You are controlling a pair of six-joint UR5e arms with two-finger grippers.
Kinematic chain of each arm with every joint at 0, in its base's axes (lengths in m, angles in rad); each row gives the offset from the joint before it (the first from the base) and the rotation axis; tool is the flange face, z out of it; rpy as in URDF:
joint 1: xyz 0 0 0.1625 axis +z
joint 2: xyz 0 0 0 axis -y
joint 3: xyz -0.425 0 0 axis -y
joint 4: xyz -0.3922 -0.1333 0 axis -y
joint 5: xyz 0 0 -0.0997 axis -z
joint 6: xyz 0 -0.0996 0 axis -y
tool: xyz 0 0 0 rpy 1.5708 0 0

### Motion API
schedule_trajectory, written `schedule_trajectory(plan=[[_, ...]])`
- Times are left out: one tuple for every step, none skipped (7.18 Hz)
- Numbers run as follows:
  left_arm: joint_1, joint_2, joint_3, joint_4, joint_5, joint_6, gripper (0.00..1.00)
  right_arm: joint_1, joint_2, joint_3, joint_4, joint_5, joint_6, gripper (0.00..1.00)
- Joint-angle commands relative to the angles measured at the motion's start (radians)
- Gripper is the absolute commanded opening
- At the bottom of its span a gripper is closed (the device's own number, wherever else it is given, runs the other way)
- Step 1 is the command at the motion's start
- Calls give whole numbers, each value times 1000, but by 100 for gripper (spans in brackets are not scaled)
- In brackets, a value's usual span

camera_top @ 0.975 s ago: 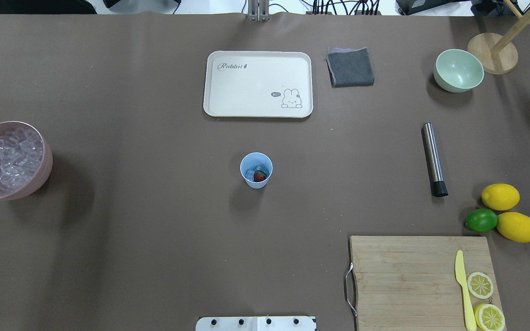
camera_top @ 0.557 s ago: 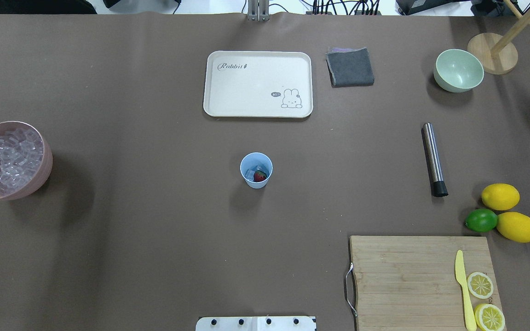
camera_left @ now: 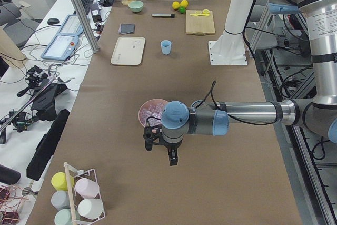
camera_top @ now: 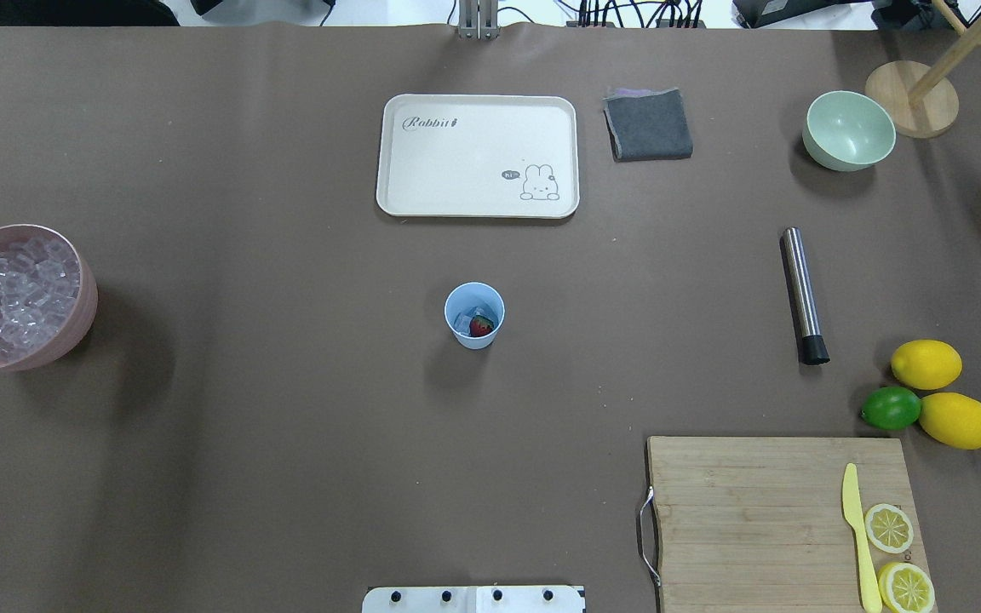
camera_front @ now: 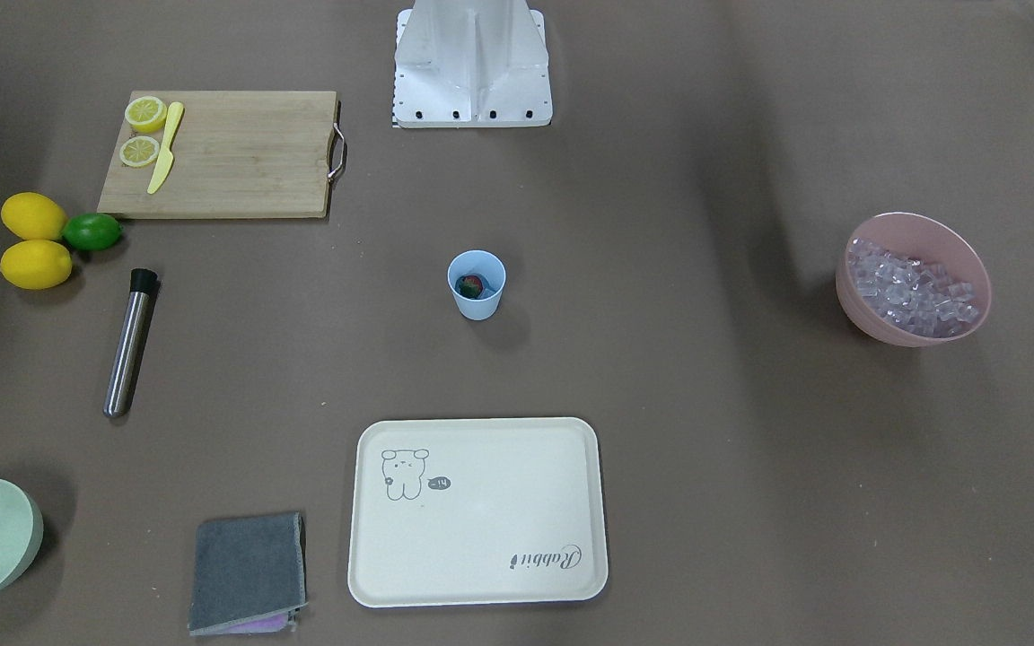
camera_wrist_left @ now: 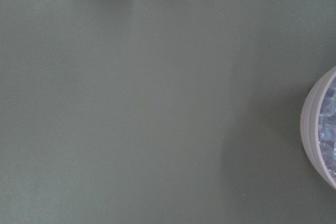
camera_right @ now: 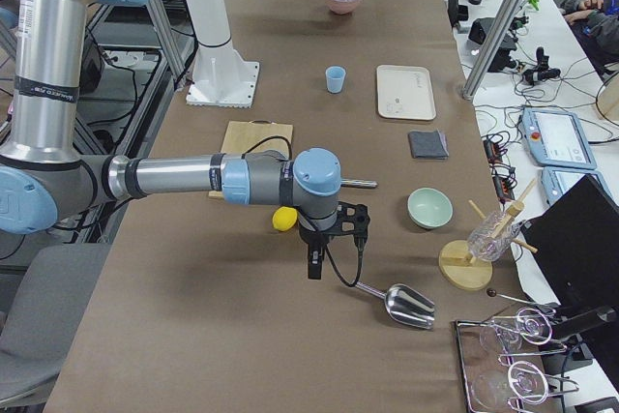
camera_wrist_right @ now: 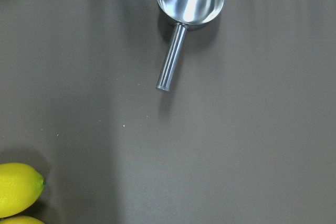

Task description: Mash ice and strawberries in cup

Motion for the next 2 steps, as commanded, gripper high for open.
schedule_trajectory(plan=[[2, -1, 0, -1, 0, 0, 100, 3, 2, 1, 0, 0, 0, 100], [0, 1, 0, -1, 0, 0, 100, 4, 5, 3, 2, 0, 0, 100]])
